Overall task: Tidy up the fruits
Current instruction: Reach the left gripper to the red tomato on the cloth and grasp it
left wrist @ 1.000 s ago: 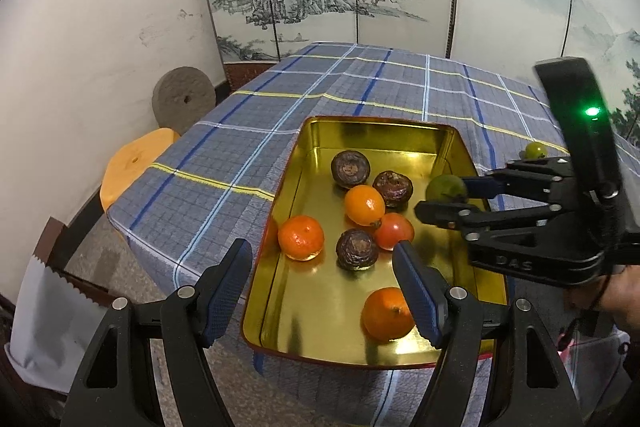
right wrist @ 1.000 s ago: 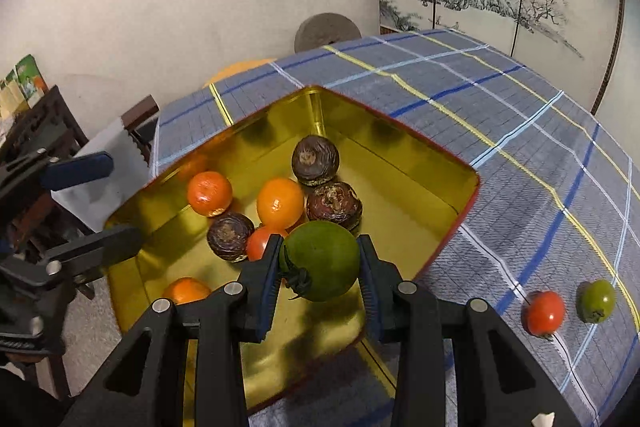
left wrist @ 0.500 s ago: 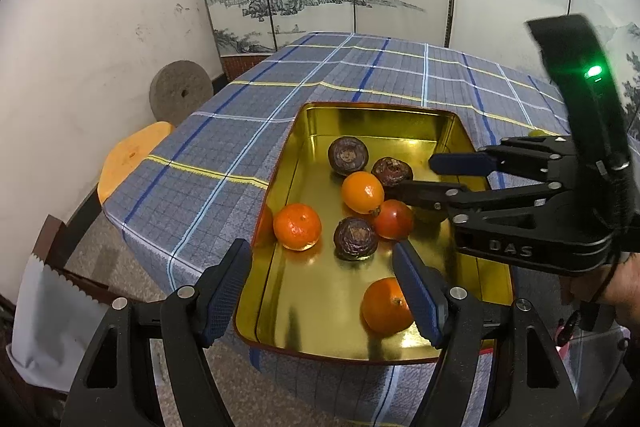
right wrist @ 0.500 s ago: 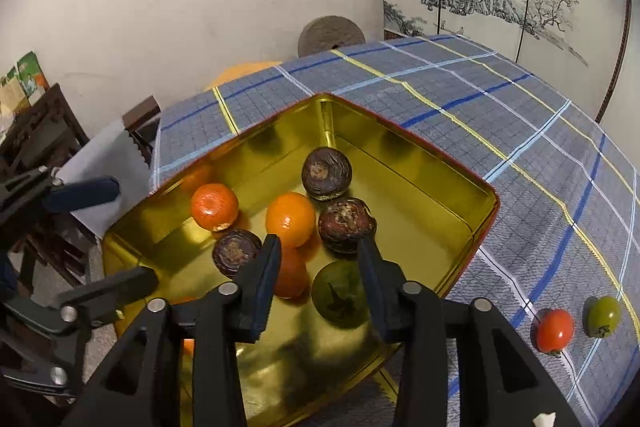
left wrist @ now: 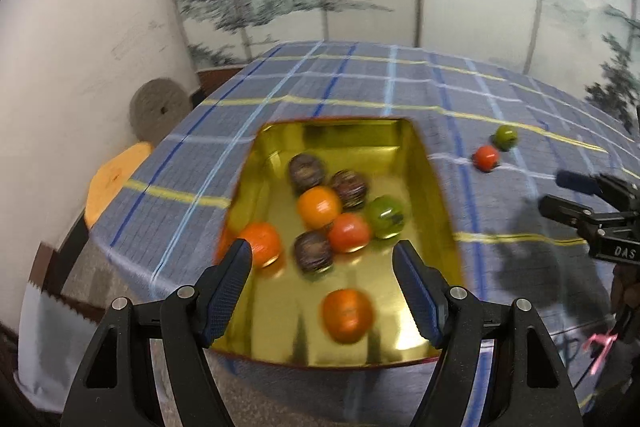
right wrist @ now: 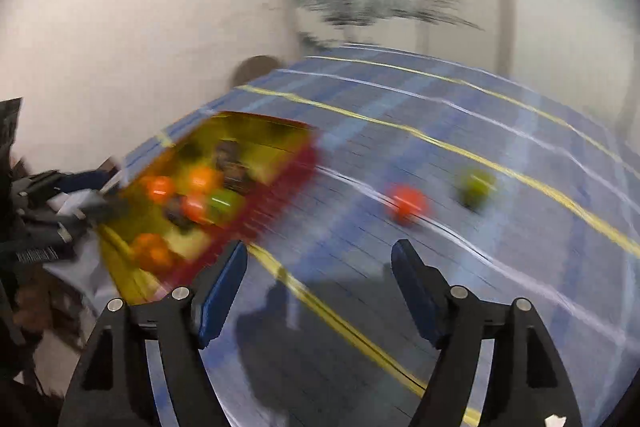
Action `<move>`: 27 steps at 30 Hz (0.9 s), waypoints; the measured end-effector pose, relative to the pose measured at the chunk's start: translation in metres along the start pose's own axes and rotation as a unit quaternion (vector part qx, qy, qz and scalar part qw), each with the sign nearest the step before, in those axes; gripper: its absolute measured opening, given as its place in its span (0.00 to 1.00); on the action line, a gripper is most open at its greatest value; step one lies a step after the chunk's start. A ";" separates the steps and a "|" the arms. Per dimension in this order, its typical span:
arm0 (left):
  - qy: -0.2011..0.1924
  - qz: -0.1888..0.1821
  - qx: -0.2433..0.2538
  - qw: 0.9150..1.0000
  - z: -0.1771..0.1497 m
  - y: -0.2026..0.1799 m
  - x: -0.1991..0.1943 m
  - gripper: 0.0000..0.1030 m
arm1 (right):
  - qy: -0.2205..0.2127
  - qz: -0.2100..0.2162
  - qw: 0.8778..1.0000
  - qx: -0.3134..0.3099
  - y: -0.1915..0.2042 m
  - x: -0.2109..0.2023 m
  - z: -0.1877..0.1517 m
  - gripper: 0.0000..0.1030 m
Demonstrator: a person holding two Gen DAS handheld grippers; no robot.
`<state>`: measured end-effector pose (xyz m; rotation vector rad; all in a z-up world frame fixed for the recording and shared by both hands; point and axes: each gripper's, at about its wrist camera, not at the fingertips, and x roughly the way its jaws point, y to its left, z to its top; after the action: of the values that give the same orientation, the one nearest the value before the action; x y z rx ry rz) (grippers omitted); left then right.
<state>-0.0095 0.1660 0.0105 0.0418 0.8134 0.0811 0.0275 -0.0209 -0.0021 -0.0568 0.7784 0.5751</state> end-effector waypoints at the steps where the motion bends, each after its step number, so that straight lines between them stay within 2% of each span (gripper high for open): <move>1: -0.004 -0.007 0.005 1.000 0.004 -0.006 -0.002 0.71 | 0.000 -0.026 0.999 0.020 -0.021 -0.012 -0.010 0.70; 5: -0.002 -0.043 0.028 0.999 0.027 -0.039 -0.001 0.71 | 0.005 -0.114 0.990 0.077 -0.092 -0.052 -0.043 0.70; 8: 0.021 -0.098 0.034 0.994 0.052 -0.069 0.013 0.71 | 0.013 -0.183 0.976 0.116 -0.144 -0.078 -0.066 0.70; 11: 0.046 -0.123 0.044 0.990 0.074 -0.100 0.034 0.71 | 0.009 -0.216 0.968 0.129 -0.170 -0.092 -0.079 0.70; 13: 0.060 -0.134 0.051 0.988 0.086 -0.123 0.052 0.71 | 0.002 -0.214 0.966 0.146 -0.185 -0.097 -0.088 0.70; 17: 0.081 -0.115 0.047 0.989 0.101 -0.153 0.095 0.65 | -0.005 -0.182 0.968 0.174 -0.199 -0.098 -0.099 0.73; 19: 0.107 -0.104 0.036 0.988 0.104 -0.161 0.119 0.59 | -0.021 -0.169 0.970 0.174 -0.200 -0.104 -0.100 0.75; 21: 0.120 -0.095 0.033 0.988 0.104 -0.168 0.135 0.58 | -0.032 -0.156 0.972 0.175 -0.201 -0.109 -0.101 0.77; 25: 0.130 -0.059 0.033 0.989 0.100 -0.178 0.162 0.58 | -0.049 -0.137 0.972 0.186 -0.202 -0.114 -0.101 0.78; 27: 0.133 -0.054 0.029 0.989 0.095 -0.180 0.173 0.54 | -0.058 -0.129 0.972 0.190 -0.201 -0.118 -0.102 0.78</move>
<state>0.1879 0.0018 -0.0615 0.0415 1.0832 -0.0410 -0.0031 -0.2729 -0.0272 0.2239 0.7416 0.1757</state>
